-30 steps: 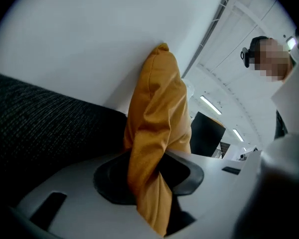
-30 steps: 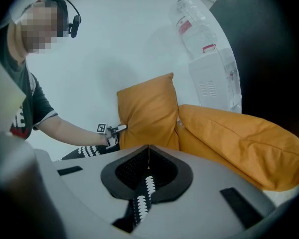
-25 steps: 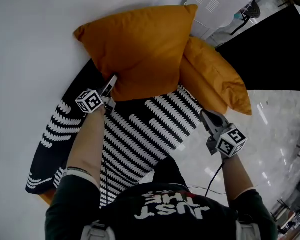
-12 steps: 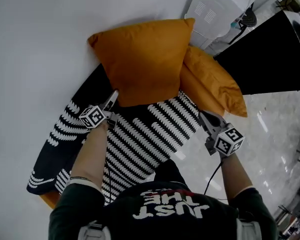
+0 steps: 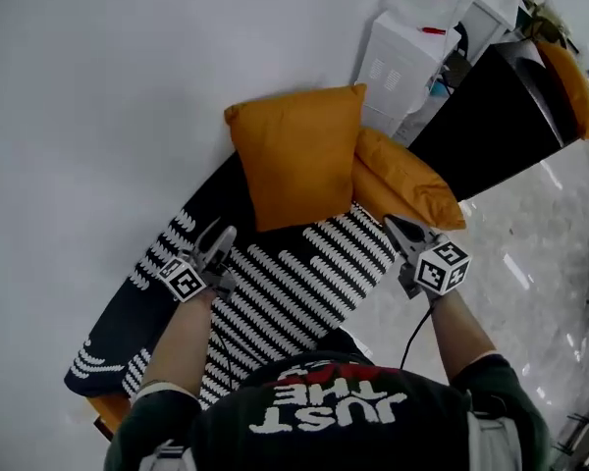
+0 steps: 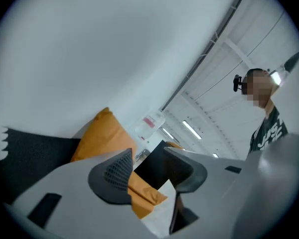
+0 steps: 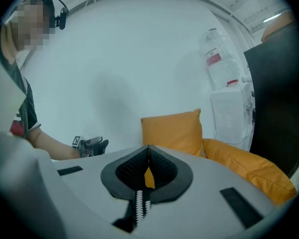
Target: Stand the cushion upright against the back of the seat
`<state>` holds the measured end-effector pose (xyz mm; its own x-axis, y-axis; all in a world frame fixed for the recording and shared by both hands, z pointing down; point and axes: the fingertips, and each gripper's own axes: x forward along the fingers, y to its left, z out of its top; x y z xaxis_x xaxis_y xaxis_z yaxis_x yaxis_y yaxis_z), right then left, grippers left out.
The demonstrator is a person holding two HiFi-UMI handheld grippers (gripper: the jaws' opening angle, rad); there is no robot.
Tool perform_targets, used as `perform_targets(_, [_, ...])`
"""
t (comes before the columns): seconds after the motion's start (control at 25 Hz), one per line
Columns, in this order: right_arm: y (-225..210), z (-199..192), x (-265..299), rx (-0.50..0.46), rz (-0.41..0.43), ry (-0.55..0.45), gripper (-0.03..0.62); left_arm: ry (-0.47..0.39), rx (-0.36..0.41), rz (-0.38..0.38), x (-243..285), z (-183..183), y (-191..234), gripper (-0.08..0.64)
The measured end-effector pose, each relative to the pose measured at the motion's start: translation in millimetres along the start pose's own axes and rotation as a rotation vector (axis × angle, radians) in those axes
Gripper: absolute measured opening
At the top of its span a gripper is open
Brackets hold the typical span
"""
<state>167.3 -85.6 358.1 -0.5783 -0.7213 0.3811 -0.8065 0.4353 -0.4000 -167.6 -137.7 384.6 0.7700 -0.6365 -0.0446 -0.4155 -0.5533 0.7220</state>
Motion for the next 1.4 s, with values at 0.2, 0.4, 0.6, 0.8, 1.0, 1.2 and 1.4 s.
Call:
perform_targets(0.2, [81.1, 22.8, -40.0, -0.051, -0.016, -0.034, 0.025, 0.004, 0.081, -0.078, -58.3, 32.3, -93.9, 0.043])
perform_targets(0.4, [167.7, 23.2, -80.4, -0.096, -0.04, -0.068, 0.025, 0.055, 0.174, -0.161, -128.6, 50.0, -174.2, 0.025])
perform_targets(0.6, [227.8, 16.8, -117.2, -0.124, -0.087, -0.083, 0.025, 0.116, 0.25, -0.16, -188.5, 52.5, -223.7, 0.025])
perform_targets(0.8, [258.8, 8.6, -148.8, -0.131, -0.117, -0.098, 0.024, 0.151, 0.288, -0.161, -227.6, 45.0, -256.6, 0.025])
perform_targets(1.0, [263.9, 4.6, -176.5, -0.133, -0.133, -0.113, 0.023, 0.135, 0.332, -0.161, -234.8, 39.7, -284.7, 0.025])
perform_targets(1.2, [257.3, 5.8, -195.1, -0.122, -0.127, -0.122, 0.023, 0.087, 0.314, -0.16, -227.0, 34.6, -300.4, 0.025])
perform_targets(1.4, [250.6, -1.1, -211.1, -0.114, -0.127, -0.116, 0.023, 0.101, 0.303, -0.162, -217.5, 20.8, -308.0, 0.025])
